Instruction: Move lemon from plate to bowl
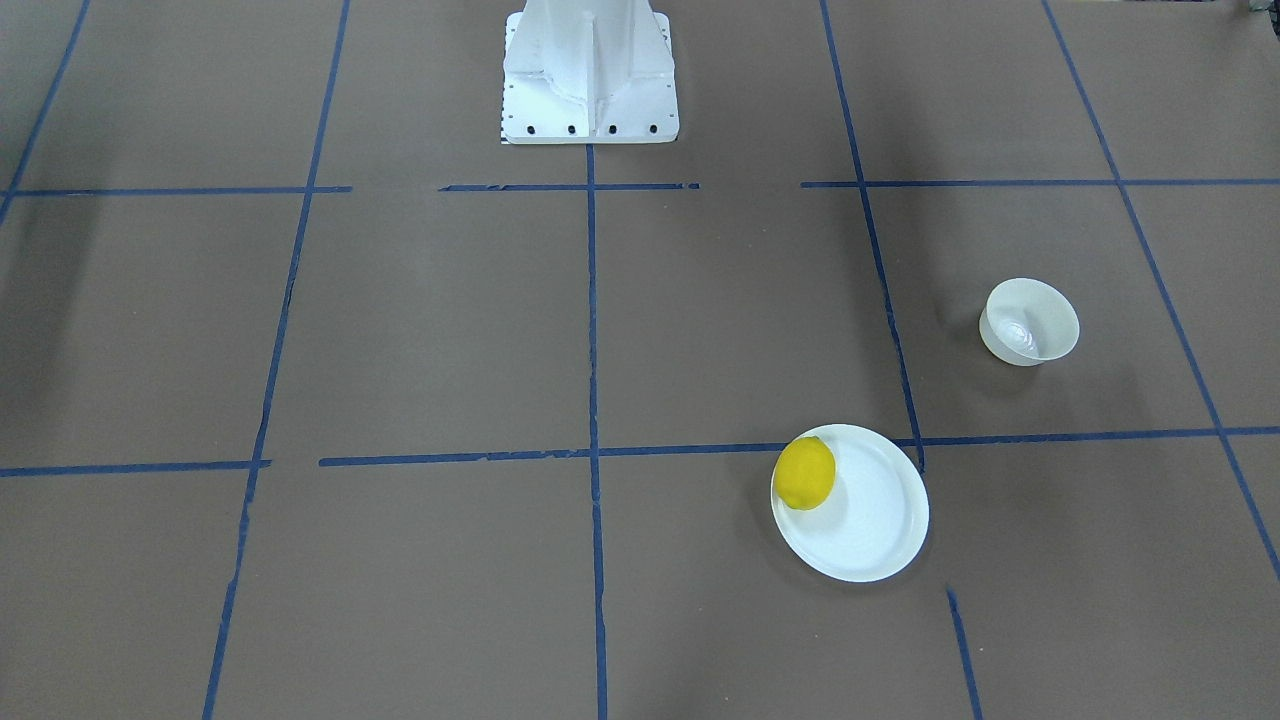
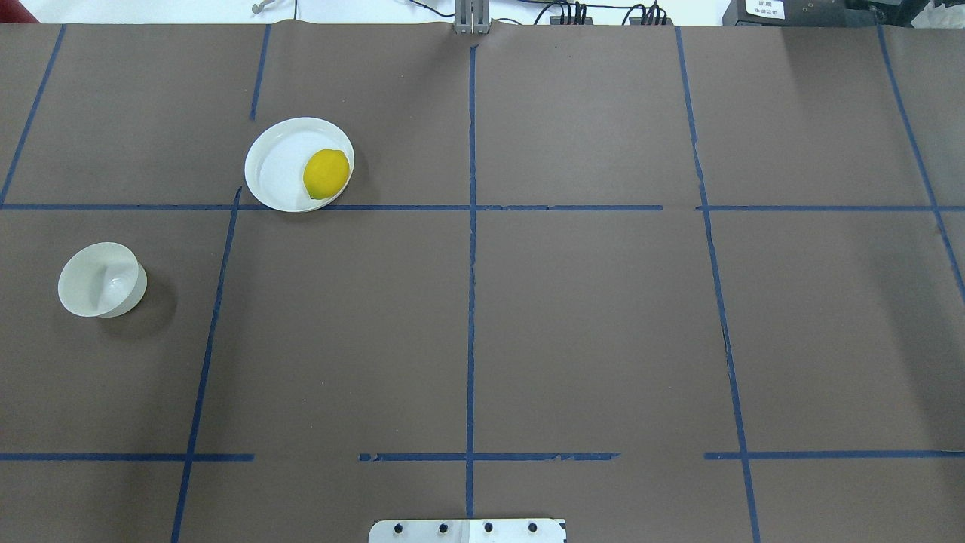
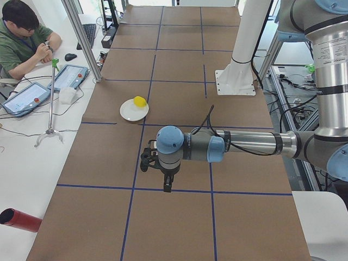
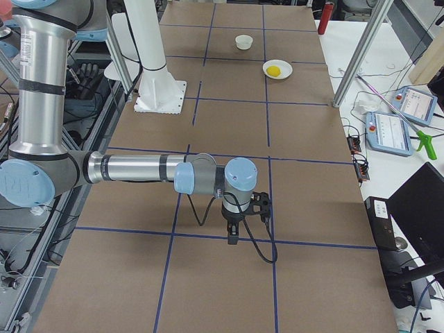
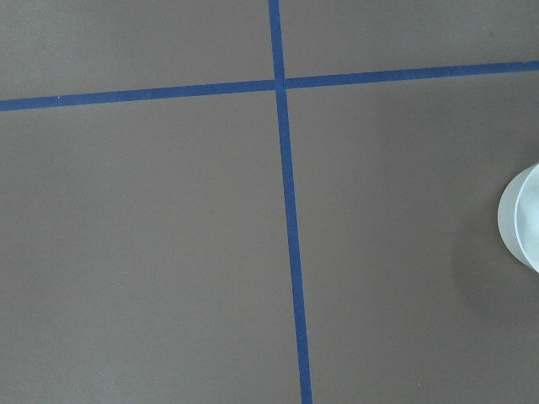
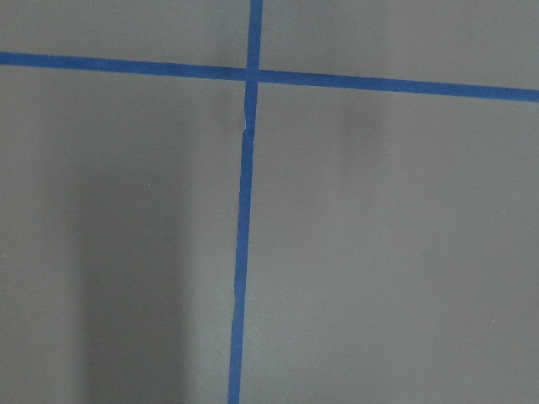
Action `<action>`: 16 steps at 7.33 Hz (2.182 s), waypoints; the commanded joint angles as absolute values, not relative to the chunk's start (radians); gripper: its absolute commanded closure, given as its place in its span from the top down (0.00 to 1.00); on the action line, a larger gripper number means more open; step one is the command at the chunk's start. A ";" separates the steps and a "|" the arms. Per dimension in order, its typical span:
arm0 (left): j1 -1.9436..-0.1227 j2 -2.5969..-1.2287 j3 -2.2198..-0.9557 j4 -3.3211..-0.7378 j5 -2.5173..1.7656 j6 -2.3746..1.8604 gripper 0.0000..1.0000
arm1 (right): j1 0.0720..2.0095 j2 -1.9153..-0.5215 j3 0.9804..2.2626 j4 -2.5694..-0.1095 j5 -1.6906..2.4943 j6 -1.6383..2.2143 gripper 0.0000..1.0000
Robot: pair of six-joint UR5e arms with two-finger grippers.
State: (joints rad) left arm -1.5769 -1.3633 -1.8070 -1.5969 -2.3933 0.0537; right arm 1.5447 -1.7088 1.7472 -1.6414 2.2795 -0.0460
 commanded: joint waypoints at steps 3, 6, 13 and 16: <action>-1.598 -1.373 -1.816 -1.597 -2.396 0.054 1.00 | 1.545 -1.709 1.747 -1.641 2.279 -0.046 1.00; -1.594 -1.419 -1.885 -1.666 -2.393 0.045 1.00 | 1.545 -1.709 1.747 -1.641 2.279 -0.046 1.00; -1.165 -1.978 -1.750 -1.658 -2.184 -0.545 1.00 | 1.545 -1.709 1.747 -1.641 2.279 -0.046 1.00; -1.039 -2.201 -1.535 -1.675 -2.084 -0.731 1.00 | 1.545 -1.709 1.747 -1.641 2.279 -0.046 1.00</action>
